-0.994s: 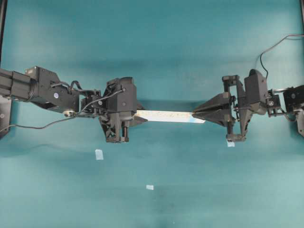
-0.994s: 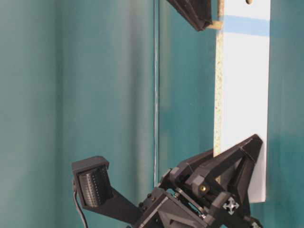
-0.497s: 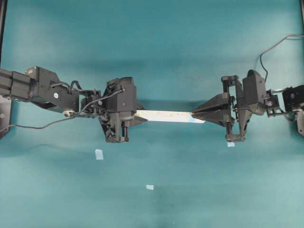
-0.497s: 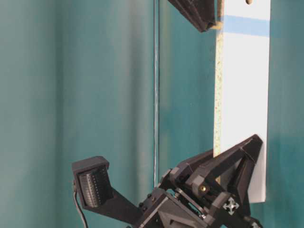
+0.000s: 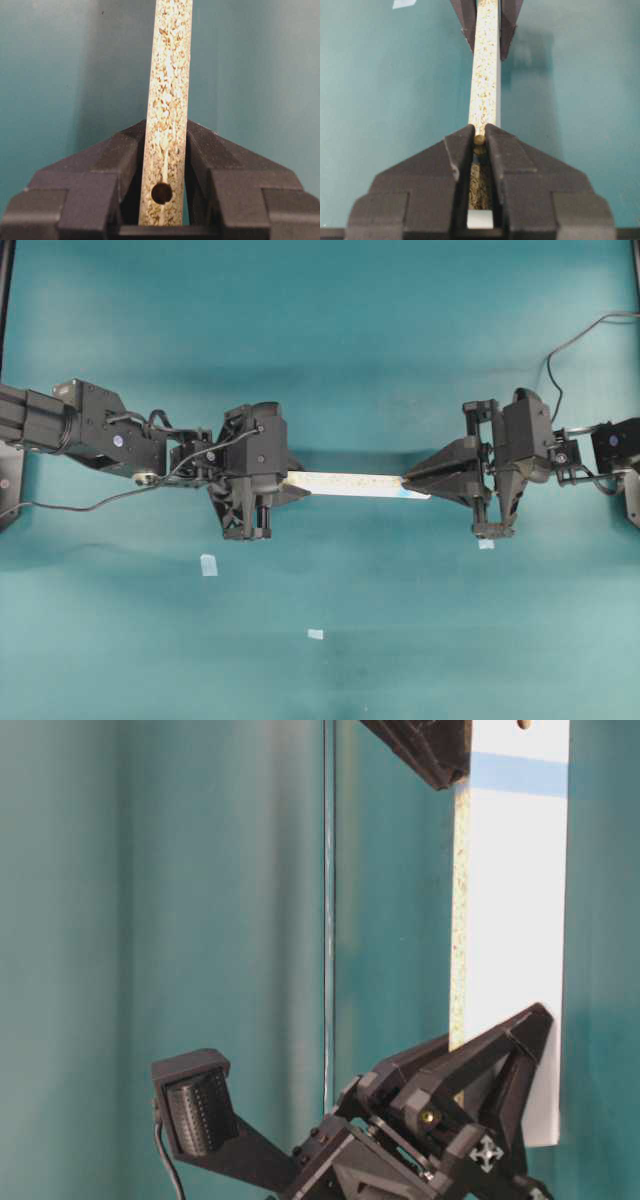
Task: Insert the rod into the hole on the wooden board.
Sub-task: 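Open the right gripper and lift it off the inserted peg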
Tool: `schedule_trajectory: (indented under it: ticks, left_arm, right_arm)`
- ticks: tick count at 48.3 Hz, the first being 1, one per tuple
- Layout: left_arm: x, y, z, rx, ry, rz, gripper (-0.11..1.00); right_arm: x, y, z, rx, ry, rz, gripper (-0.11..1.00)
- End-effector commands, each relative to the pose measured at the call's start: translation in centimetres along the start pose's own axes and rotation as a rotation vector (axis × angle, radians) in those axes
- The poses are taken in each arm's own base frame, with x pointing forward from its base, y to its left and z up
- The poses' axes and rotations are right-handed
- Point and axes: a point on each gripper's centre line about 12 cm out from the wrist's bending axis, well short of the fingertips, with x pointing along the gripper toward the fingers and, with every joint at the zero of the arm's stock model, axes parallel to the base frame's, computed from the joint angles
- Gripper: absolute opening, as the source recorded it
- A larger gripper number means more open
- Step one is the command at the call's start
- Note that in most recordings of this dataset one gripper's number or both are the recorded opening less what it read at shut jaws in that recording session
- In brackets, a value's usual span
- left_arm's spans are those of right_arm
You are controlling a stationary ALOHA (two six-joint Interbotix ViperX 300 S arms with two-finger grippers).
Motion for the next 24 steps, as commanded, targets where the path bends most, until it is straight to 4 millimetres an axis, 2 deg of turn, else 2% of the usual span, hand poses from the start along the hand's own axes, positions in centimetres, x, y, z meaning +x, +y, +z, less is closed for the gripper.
schedule_trajectory:
  ticks: [1, 24]
  left_arm:
    - [-0.41, 0.41, 0.45, 0.0, -0.011, 0.007, 0.31]
    - [-0.42, 0.41, 0.39, 0.0, -0.009, 0.007, 0.31]
  right_arm:
    - [-0.15, 0.16, 0.09, 0.0, 0.01, 0.0, 0.1]
    - [-0.52, 0.18, 0.64, -0.005, 0.077, -0.035, 0.1]
